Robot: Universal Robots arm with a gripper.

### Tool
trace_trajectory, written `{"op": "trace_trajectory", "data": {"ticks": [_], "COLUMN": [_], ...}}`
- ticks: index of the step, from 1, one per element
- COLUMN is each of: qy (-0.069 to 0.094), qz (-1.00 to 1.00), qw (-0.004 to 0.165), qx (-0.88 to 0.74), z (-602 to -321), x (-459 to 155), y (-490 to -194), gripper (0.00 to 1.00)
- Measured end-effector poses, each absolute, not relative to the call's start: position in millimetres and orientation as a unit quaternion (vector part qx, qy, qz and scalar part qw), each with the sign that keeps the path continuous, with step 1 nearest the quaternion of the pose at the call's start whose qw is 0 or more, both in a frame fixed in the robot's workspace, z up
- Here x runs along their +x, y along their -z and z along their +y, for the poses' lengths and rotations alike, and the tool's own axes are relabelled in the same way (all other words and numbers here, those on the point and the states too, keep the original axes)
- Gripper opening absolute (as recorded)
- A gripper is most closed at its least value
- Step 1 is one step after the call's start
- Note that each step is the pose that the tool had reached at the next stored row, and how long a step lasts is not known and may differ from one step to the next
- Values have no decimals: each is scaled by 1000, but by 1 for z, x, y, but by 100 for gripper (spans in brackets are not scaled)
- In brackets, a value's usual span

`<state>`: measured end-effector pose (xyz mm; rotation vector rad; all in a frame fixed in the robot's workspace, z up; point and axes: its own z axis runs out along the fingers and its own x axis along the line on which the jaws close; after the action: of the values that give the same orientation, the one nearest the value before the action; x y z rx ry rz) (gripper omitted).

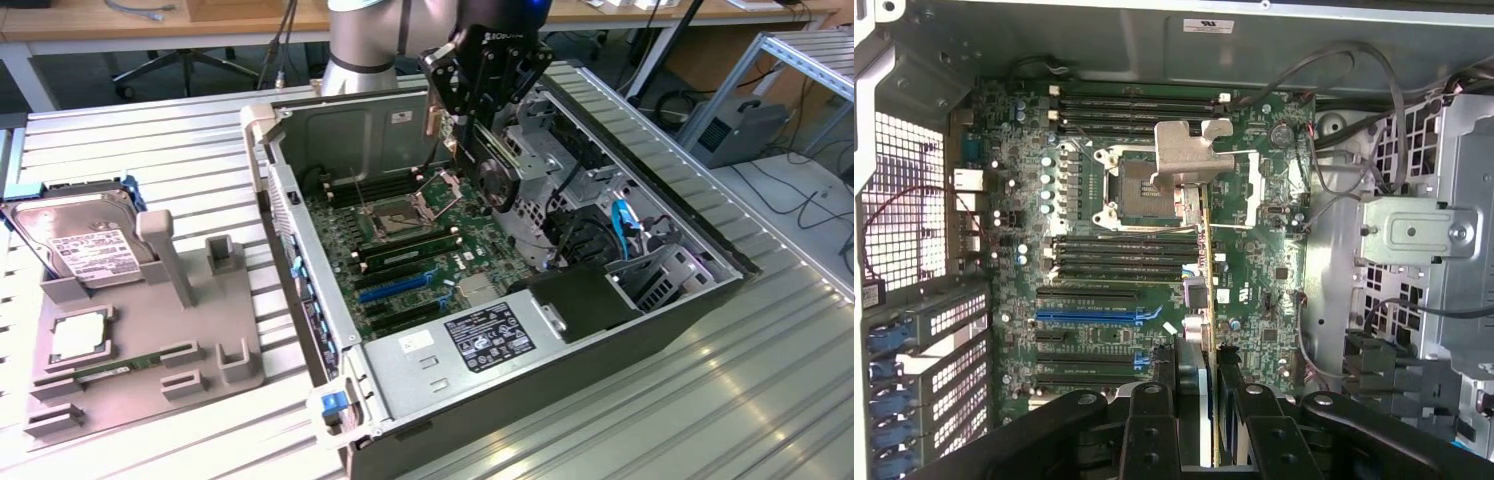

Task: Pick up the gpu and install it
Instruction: 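Insert the gpu into the slot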

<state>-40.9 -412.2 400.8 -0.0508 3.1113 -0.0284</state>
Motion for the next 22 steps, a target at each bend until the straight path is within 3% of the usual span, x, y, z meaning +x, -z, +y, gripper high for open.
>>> {"op": "trace_trajectory", "data": {"ticks": [22], "qy": [9], "qz": [1000], "qw": [15], "qx": [-22], "z": [-412], "x": [-41], "y": [-401], "gripper": [27]}}
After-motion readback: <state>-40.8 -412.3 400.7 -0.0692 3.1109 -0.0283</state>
